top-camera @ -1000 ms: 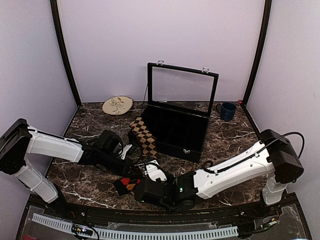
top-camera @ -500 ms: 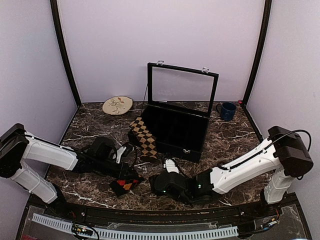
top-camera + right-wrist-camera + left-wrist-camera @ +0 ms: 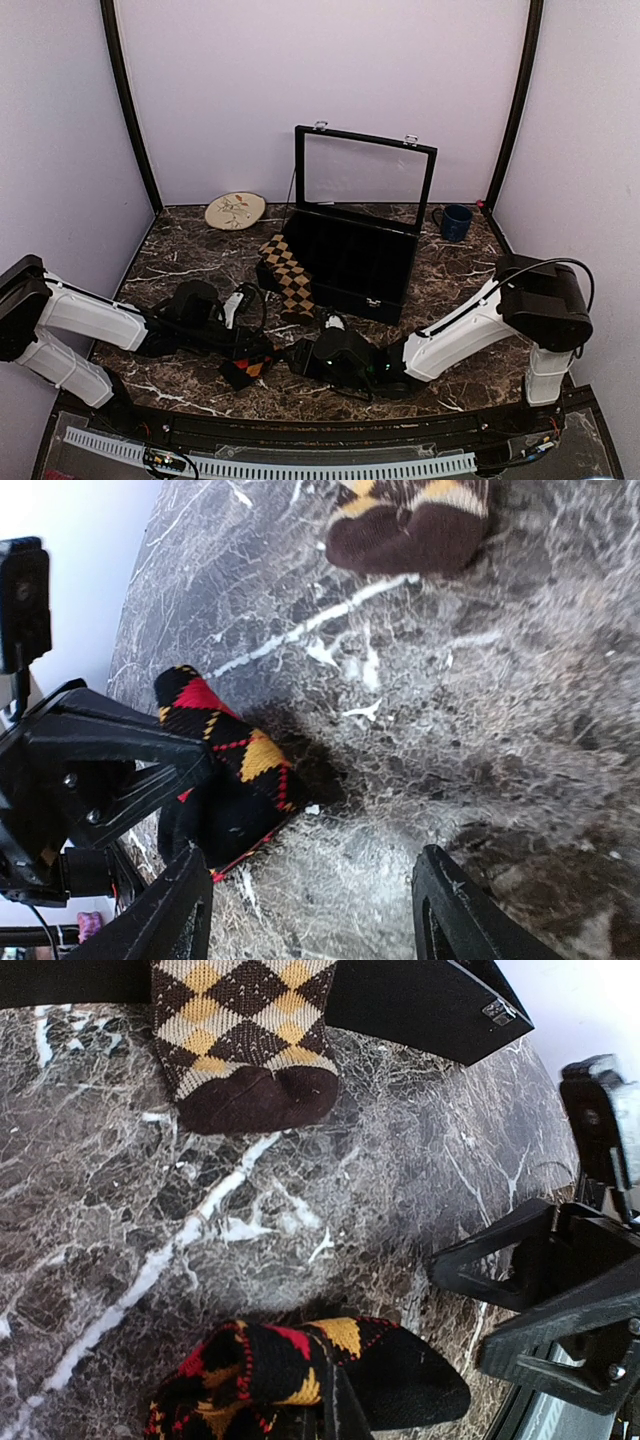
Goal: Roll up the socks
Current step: Roll the sock at the center of the board.
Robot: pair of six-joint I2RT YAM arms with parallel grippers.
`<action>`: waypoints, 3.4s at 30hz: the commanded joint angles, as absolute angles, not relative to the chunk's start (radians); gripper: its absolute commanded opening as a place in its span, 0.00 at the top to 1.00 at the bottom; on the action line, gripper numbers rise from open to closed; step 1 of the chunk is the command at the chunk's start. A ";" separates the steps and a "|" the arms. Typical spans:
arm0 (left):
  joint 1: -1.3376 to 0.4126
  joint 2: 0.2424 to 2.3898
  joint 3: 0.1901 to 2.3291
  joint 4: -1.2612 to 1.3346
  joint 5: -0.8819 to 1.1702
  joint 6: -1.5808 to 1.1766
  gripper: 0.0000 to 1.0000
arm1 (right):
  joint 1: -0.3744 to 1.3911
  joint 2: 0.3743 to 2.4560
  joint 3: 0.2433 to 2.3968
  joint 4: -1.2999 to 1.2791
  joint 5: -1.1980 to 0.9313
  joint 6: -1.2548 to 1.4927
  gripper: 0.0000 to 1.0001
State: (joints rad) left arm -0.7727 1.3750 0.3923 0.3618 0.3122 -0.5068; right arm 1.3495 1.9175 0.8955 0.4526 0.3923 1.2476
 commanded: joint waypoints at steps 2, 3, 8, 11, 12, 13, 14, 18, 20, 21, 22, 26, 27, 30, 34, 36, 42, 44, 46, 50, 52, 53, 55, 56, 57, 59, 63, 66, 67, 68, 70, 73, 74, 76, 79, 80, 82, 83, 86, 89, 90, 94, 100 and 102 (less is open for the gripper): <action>-0.778 1.352 0.358 0.431 0.307 -0.517 1.00 | 1.325 1.965 0.906 0.590 0.314 1.319 0.35; -0.779 1.355 0.355 0.442 0.311 -0.519 1.00 | 1.322 1.971 0.904 0.605 0.308 1.324 0.35; -0.781 1.361 0.347 0.462 0.319 -0.524 1.00 | 1.309 2.015 0.925 0.658 0.268 1.344 0.34; -0.781 1.362 0.347 0.469 0.323 -0.522 1.00 | 1.307 2.045 0.951 0.668 0.251 1.353 0.34; -0.781 1.364 0.347 0.469 0.324 -0.520 1.00 | 1.307 2.054 0.959 0.669 0.248 1.355 0.34; -0.781 1.365 0.347 0.471 0.325 -0.519 1.00 | 1.306 2.062 0.965 0.672 0.246 1.358 0.34; -0.781 1.365 0.346 0.473 0.325 -0.521 1.00 | 1.306 2.068 0.972 0.678 0.245 1.360 0.34; -0.781 1.367 0.342 0.478 0.324 -0.526 1.00 | 1.303 2.092 0.994 0.684 0.235 1.367 0.34; -0.781 1.365 0.342 0.480 0.322 -0.526 1.00 | 1.305 2.097 0.996 0.689 0.234 1.373 0.34; -0.781 1.363 0.342 0.479 0.322 -0.526 1.00 | 1.304 2.098 0.992 0.695 0.235 1.377 0.35; -0.781 1.361 0.341 0.479 0.320 -0.526 1.00 | 1.304 2.100 0.989 0.696 0.238 1.381 0.35; -0.781 1.355 0.337 0.480 0.318 -0.528 1.00 | 1.305 2.102 0.976 0.710 0.250 1.392 0.39; -0.781 1.353 0.335 0.480 0.318 -0.528 1.00 | 1.305 2.102 0.972 0.716 0.255 1.394 0.40; -0.781 1.347 0.332 0.479 0.313 -0.533 1.00 | 1.305 2.105 0.959 0.745 0.262 1.402 0.44; -0.781 1.341 0.328 0.474 0.304 -0.535 1.00 | 1.304 2.121 0.950 0.789 0.262 1.419 0.50; -0.781 1.338 0.327 0.474 0.301 -0.535 1.00 | 1.305 2.131 0.950 0.807 0.260 1.423 0.53; -0.781 1.336 0.331 0.472 0.299 -0.537 1.00 | 1.305 2.163 0.963 0.848 0.243 1.429 0.58; -0.781 1.334 0.330 0.470 0.298 -0.537 1.00 | 1.304 2.167 0.956 0.865 0.248 1.429 0.59; -0.781 1.333 0.330 0.465 0.295 -0.537 1.00 | 1.304 2.166 0.953 0.873 0.251 1.429 0.59; -0.779 1.334 0.328 0.461 0.293 -0.538 1.00 | 1.304 2.172 0.955 0.877 0.250 1.427 0.65; -0.780 1.335 0.327 0.460 0.293 -0.540 1.00 | 1.304 2.175 0.956 0.881 0.247 1.427 0.72; -0.779 1.336 0.328 0.459 0.294 -0.539 1.00 | 1.305 2.176 0.954 0.886 0.246 1.426 0.75; -0.779 1.337 0.328 0.459 0.294 -0.539 1.00 | 1.305 2.178 0.950 0.897 0.245 1.425 0.80; -0.779 1.337 0.328 0.458 0.294 -0.541 1.00 | 1.304 2.179 0.948 0.900 0.243 1.425 0.82; -0.779 1.336 0.328 0.457 0.295 -0.541 1.00 | 1.305 2.179 0.948 0.901 0.243 1.424 0.84; -0.779 1.335 0.328 0.452 0.294 -0.541 1.00 | 1.305 2.177 0.945 0.910 0.245 1.421 0.88; -0.777 1.329 0.332 0.429 0.287 -0.546 1.00 | 1.302 2.172 0.938 0.918 0.247 1.408 0.92; -0.773 1.323 0.332 0.410 0.282 -0.553 1.00 | 1.301 2.168 0.950 0.899 0.244 1.391 0.98; -0.771 1.320 0.332 0.404 0.280 -0.555 1.00 | 1.301 2.168 0.954 0.892 0.243 1.385 1.00; -0.770 1.318 0.334 0.397 0.279 -0.557 1.00 | 1.300 2.166 0.959 0.886 0.240 1.379 1.00; -0.768 1.310 0.341 0.376 0.275 -0.562 1.00 | 1.299 2.162 0.969 0.868 0.237 1.361 1.00; -0.767 1.287 0.350 0.343 0.271 -0.571 0.84 | 1.299 2.149 1.006 0.793 0.240 1.310 1.00; -0.767 1.279 0.355 0.333 0.271 -0.575 0.79 | 1.299 2.142 1.018 0.765 0.244 1.289 1.00; -0.767 1.265 0.371 0.298 0.269 -0.579 0.72 | 1.297 2.132 1.041 0.705 0.250 1.248 1.00; -0.767 1.235 0.398 0.234 0.267 -0.581 0.61 | 1.297 2.113 1.063 0.624 0.268 1.187 1.00; -0.767 1.224 0.409 0.209 0.262 -0.581 0.58 | 1.297 2.106 1.066 0.606 0.276 1.168 1.00; -0.767 1.204 0.433 0.155 0.258 -0.577 0.56 | 1.298 2.090 1.070 0.570 0.294 1.132 1.00; -0.767 1.196 0.444 0.130 0.257 -0.576 0.55 | 1.297 2.084 1.075 0.550 0.306 1.106 1.00; -0.764 1.184 0.478 0.044 0.269 -0.572 0.55 | 1.299 2.064 1.095 0.497 0.328 1.041 1.00; -0.762 1.177 0.513 -0.031 0.281 -0.576 0.55 | 1.305 2.048 1.118 0.439 0.359 0.974 1.00; -0.760 1.175 0.524 -0.058 0.283 -0.580 0.56 | 1.307 2.044 1.127 0.422 0.369 0.950 1.00; -0.755 1.168 0.574 -0.150 0.302 -0.590 0.60 | 1.325 2.037 1.180 0.347 0.418 0.867 1.00; -0.741 1.171 0.641 -0.251 0.292 -0.602 0.71 | 1.364 2.036 1.213 0.278 0.505 0.777 1.00; -0.729 1.181 0.667 -0.292 0.307 -0.608 0.74 | 1.384 2.041 1.230 0.249 0.536 0.747 1.00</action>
State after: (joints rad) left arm -0.7494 1.1912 0.6125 -0.1703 0.2913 -0.5945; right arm 1.3453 2.0682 1.1908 0.3176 0.4438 0.8421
